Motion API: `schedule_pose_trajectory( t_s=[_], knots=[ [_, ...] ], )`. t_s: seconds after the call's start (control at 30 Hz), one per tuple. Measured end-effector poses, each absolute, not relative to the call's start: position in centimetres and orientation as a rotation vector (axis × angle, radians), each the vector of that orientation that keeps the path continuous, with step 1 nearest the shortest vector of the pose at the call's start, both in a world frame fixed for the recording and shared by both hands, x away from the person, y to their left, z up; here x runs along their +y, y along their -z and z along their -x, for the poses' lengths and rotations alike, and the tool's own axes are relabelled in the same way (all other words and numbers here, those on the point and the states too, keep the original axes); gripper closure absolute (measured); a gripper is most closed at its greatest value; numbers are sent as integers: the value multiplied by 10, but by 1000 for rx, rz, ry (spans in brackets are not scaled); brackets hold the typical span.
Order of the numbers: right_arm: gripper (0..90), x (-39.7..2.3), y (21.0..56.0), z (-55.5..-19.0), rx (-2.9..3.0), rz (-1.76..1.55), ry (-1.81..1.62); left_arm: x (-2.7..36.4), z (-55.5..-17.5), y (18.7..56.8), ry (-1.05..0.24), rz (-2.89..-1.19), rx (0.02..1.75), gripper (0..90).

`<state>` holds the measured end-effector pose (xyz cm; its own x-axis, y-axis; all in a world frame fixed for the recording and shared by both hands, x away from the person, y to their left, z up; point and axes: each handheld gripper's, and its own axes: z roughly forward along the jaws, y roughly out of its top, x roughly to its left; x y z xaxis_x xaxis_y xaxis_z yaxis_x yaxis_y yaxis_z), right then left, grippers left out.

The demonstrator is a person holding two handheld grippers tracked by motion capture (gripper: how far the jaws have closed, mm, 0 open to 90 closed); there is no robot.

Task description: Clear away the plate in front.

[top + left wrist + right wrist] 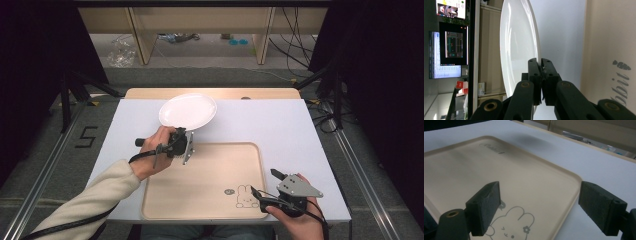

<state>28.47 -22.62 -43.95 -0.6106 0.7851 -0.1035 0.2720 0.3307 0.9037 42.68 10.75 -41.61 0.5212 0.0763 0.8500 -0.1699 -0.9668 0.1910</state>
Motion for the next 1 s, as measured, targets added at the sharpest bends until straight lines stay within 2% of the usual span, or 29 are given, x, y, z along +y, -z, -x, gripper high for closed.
schedule_pose_trajectory(
  t_s=[1.0],
  knots=[
    [189, -226, 439, -284, 2066, -928, -1246, 108, -404, 407, -1429, -2482, -114, 871]
  ],
)
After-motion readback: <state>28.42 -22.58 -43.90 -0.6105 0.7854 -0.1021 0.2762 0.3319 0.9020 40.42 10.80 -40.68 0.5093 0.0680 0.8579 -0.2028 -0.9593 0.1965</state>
